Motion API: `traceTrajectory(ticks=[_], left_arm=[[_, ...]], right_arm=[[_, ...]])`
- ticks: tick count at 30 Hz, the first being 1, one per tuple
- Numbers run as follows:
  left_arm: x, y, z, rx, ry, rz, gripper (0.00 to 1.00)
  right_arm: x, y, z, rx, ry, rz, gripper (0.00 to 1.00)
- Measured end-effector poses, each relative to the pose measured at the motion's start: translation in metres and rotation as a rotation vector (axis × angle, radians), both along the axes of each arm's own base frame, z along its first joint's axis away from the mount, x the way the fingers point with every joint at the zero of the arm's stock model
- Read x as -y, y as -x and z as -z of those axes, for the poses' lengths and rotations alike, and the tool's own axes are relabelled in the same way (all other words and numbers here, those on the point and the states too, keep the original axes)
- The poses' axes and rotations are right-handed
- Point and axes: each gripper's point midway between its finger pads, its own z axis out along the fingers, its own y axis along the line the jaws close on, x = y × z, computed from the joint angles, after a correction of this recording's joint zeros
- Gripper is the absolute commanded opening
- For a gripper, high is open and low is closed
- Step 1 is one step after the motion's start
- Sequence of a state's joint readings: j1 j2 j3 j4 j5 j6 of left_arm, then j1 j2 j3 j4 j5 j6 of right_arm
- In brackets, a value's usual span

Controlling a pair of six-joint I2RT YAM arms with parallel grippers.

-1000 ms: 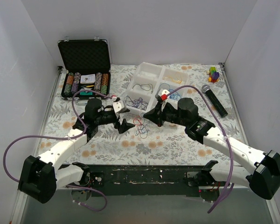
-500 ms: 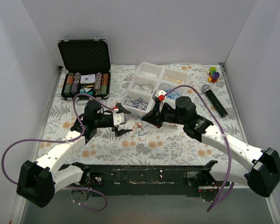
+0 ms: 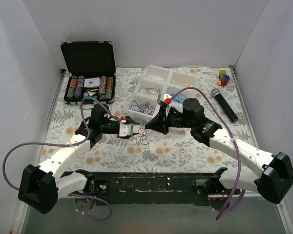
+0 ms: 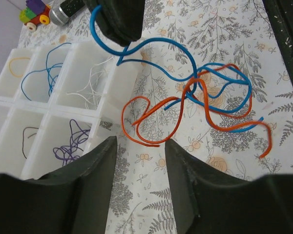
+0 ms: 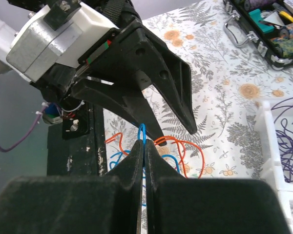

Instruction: Untangle the cables

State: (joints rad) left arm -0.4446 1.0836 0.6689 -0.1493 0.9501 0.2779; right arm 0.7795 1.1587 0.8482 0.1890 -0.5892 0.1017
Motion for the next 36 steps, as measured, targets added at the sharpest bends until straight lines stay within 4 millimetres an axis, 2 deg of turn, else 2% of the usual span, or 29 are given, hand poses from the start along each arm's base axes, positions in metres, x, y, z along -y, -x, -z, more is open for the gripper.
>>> traceTrajectory(ticks=[2, 3, 8, 11, 16, 21, 27, 32, 33, 34, 36], left_arm=[[0.004, 0.001, -0.002, 0.014, 0.0, 0.019, 0.22], [0.006, 0.003, -0.003, 0.018, -0.001, 0.027, 0.2], [0.012, 0.011, -0.002, 0.021, -0.004, 0.062, 0.18], [0.017, 0.02, 0.0, 0.013, -0.012, 0.092, 0.0], [0.022, 0.033, -0.005, 0.016, -0.012, 0.118, 0.0], [0.014, 0.025, -0.003, 0.027, -0.035, 0.038, 0.0], [-0.006, 0.03, 0.026, 0.028, -0.081, -0.056, 0.0], [-0.011, 0.029, 0.032, 0.033, -0.097, -0.085, 0.0], [-0.012, 0.029, 0.031, 0.034, -0.094, -0.089, 0.01], [-0.011, 0.028, 0.03, 0.033, -0.09, -0.096, 0.11], [-0.01, 0.023, 0.025, 0.033, -0.072, -0.122, 0.39]], right_arm=[[-0.001, 0.004, -0.001, -0.011, -0.005, -0.022, 0.01], [-0.001, 0.006, -0.001, -0.018, -0.009, -0.032, 0.01], [-0.002, 0.01, -0.005, -0.023, -0.022, -0.056, 0.01], [-0.003, 0.011, -0.006, -0.023, -0.026, -0.06, 0.01], [-0.002, 0.006, -0.005, -0.012, -0.021, -0.034, 0.01], [0.011, -0.012, -0.008, 0.017, -0.008, 0.058, 0.01], [0.045, -0.044, -0.035, 0.088, -0.049, 0.215, 0.01], [0.057, -0.053, -0.061, 0.133, -0.086, 0.255, 0.01], [0.057, -0.054, -0.064, 0.136, -0.093, 0.254, 0.01], [0.057, -0.053, -0.066, 0.135, -0.097, 0.25, 0.01], [0.056, -0.05, -0.067, 0.13, -0.102, 0.237, 0.01]])
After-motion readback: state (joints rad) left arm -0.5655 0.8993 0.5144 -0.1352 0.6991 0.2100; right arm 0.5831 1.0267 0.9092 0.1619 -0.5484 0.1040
